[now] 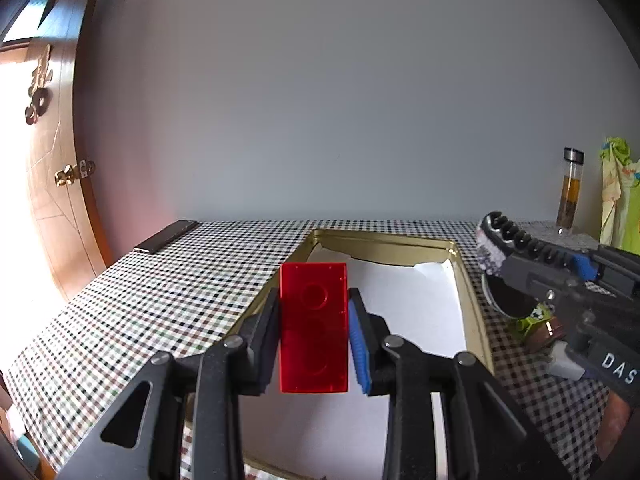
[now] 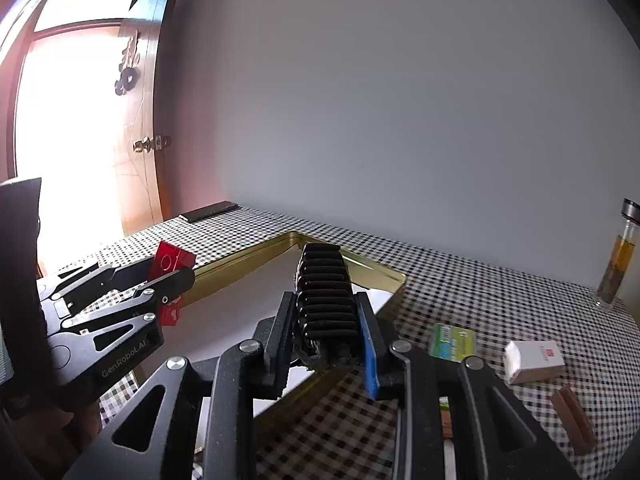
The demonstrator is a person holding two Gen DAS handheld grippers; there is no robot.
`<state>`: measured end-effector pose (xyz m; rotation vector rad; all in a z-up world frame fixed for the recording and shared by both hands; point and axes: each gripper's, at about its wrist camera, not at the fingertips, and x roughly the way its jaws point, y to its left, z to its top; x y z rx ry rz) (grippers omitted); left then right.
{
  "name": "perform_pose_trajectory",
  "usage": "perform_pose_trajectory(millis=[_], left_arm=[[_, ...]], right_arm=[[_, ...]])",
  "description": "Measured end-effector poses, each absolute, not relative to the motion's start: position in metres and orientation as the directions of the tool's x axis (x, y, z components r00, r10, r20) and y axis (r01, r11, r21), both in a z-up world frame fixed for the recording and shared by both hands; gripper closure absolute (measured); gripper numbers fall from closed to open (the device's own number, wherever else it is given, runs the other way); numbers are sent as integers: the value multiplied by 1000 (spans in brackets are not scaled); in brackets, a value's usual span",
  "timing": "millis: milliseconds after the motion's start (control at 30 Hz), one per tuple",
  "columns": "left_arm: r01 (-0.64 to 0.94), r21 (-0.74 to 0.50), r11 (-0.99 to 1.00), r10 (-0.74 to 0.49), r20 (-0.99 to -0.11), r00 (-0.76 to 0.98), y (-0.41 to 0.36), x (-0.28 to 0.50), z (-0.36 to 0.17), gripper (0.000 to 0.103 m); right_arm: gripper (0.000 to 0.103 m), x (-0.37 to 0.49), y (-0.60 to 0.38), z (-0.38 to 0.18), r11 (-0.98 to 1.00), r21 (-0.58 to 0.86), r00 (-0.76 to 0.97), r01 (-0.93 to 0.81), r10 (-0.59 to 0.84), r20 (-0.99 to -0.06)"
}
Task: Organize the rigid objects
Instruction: 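Carry the red brick and the black comb over the gold tin with both grippers, then lower the red brick into the tin and open the left gripper while the right gripper releases the comb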
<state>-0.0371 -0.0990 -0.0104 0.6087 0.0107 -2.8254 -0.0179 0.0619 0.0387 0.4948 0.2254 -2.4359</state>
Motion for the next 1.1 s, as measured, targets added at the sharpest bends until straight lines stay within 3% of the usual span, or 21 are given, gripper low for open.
perform_pose_trajectory(millis=[633, 1100], left_arm=[[213, 115, -970, -240, -584, -775, -132, -106, -15, 72], [176, 186, -967, -255, -648, -718, -134, -124, -18, 71]], right_arm=[[72, -85, 14, 13, -791, -22, -674, 611, -505, -539], [72, -101, -1, 3, -805, -19, -651, 593, -465, -599]])
